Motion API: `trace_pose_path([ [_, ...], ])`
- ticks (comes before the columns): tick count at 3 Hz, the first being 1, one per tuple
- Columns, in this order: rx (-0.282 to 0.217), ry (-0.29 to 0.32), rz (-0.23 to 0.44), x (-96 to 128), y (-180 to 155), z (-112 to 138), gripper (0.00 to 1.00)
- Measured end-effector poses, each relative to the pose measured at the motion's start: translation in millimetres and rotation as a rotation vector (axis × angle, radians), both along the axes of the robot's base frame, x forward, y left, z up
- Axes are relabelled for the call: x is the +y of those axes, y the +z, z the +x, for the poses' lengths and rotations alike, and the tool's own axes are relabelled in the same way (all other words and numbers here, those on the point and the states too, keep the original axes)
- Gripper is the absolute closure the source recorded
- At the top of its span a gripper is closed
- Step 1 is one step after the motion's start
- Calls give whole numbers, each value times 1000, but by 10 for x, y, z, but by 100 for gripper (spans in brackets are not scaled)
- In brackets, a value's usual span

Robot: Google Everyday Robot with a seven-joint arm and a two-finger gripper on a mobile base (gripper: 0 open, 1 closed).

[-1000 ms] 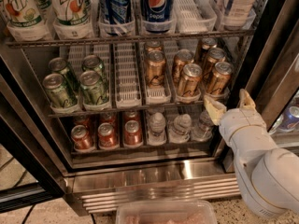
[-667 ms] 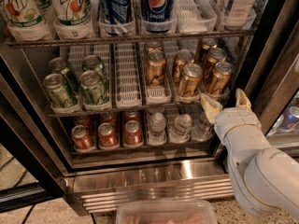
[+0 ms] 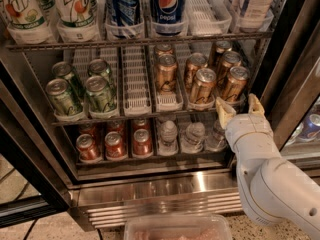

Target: Pick orange can from middle shelf of fridge

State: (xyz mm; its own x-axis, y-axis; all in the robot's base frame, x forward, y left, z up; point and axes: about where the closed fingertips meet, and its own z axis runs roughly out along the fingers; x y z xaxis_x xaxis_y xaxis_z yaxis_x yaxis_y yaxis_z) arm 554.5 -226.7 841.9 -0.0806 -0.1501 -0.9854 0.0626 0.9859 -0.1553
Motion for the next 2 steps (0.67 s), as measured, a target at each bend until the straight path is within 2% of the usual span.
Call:
trace_pose_path([
  [2,-33,-21,-53,-163,-109,187,40],
])
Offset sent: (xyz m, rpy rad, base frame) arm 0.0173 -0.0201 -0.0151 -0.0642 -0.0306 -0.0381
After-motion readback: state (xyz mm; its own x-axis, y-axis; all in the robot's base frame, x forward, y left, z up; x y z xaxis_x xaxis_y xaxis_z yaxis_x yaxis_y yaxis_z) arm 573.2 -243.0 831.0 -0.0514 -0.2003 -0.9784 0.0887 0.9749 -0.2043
